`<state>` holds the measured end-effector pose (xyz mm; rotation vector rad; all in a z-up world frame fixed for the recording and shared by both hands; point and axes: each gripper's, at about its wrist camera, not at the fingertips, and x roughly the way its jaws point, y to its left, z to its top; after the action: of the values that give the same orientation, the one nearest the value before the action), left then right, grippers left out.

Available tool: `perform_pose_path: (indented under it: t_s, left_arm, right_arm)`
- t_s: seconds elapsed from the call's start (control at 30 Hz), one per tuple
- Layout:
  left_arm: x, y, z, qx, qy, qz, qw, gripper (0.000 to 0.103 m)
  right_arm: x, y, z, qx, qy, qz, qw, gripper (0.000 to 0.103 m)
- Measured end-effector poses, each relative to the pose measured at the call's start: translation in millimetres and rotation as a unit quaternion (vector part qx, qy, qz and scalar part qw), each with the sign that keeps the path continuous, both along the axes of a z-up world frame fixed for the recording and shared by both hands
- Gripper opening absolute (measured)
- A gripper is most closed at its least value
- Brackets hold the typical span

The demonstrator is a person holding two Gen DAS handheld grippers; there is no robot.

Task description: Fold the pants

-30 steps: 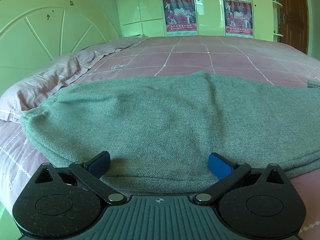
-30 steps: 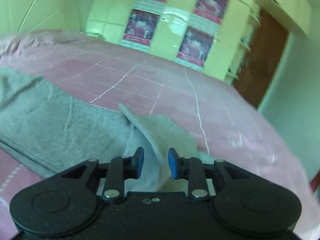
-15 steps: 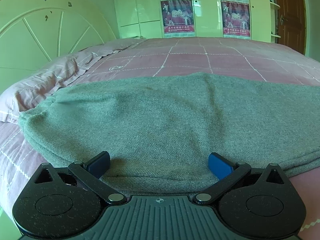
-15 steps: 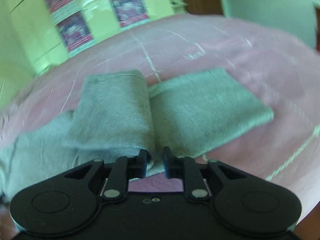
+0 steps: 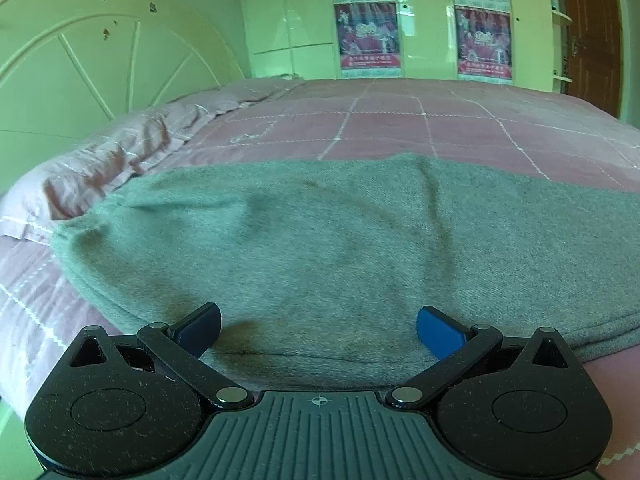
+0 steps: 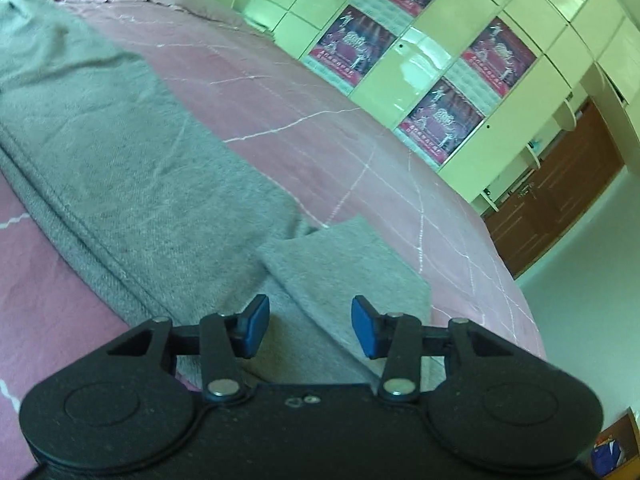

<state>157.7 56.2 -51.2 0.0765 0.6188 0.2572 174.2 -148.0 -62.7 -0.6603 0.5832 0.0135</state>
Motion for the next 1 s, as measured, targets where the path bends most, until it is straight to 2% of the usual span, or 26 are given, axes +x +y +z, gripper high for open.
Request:
perform_pose_path:
  t_s: [0.13,0.17,0.2,0.23,0.3,0.37,0.43,0.47,0.53,0.6,0.67,0.73,0.8,0.87,0.9,0.93,0.97,1.0]
  left_arm:
    - [-5,5,0,0.012,-0.011,0.031,0.9994,0.103]
    - [-4,7,-2,0.011,-0.008,0.027,0.9995,0.103]
    - [-4,7,-4,0.014,-0.007,0.022,0.9996,0.103]
    - [-3,7,-4,0.015,-0.005,0.02,0.9997,0.103]
    - [-2,9,-4,0.013,-0.002,0.017,0.9998,0.103]
    - [-1,10,-5,0.008,-0.001,0.016,0.9998,0.103]
    - [-2,9,-6,0.009,-0.003,0.016,0.9998,0.103]
    - [-2,9,-6,0.009,-0.003,0.016,0.9998,0.103]
    - [-2,9,-6,0.009,-0.003,0.016,0.9998,0.103]
    - [-2,9,-6,0.009,-0.002,0.015,0.9998,0.103]
    - [-2,10,-6,0.008,-0.002,0.014,0.9999,0.103]
    - [-2,11,-7,0.006,-0.002,0.013,0.9999,0.103]
    - [-2,11,-7,0.007,-0.002,0.013,0.9999,0.103]
    - [-2,11,-7,0.008,-0.001,0.012,0.9999,0.103]
    - [-2,11,-7,0.009,0.0,0.012,0.9999,0.103]
    - [-2,10,-6,0.009,0.001,0.011,0.9999,0.103]
    - [-2,10,-6,0.009,0.001,0.01,0.9999,0.103]
    - [-2,11,-6,0.009,0.002,0.008,0.9999,0.103]
  right_arm:
    - [8,5,-7,-0.018,0.002,-0.001,1.0,0.029]
    - [10,4,-7,-0.019,0.0,-0.004,1.0,0.019]
    - [11,-1,-7,-0.014,0.003,-0.013,1.0,0.0]
    - [13,-8,-4,0.002,0.006,-0.023,1.0,0.0]
    - [9,-23,13,0.055,-0.017,-0.044,0.997,0.0]
    - [-1,-45,41,0.132,-0.055,-0.075,0.987,0.0]
    - [-15,-75,70,0.218,-0.097,-0.107,0.965,0.0]
    - [-25,-94,85,0.26,-0.118,-0.12,0.951,0.0]
    - [-39,-127,106,0.318,-0.145,-0.138,0.927,0.0]
    - [-53,-159,118,0.365,-0.16,-0.161,0.903,0.0]
    - [-69,-194,118,0.415,-0.165,-0.202,0.872,0.0]
    - [-85,-228,99,0.461,-0.154,-0.25,0.838,0.0]
    - [-96,-251,61,0.507,-0.119,-0.292,0.802,0.0]
    - [-101,-264,20,0.54,-0.082,-0.327,0.771,0.0]
    - [-105,-269,3,0.562,-0.07,-0.34,0.751,0.0]
    - [-110,-271,-9,0.581,-0.072,-0.344,0.734,0.0]
    - [-115,-271,-14,0.596,-0.08,-0.344,0.721,0.0]
    - [-117,-270,-16,0.602,-0.086,-0.343,0.716,0.0]
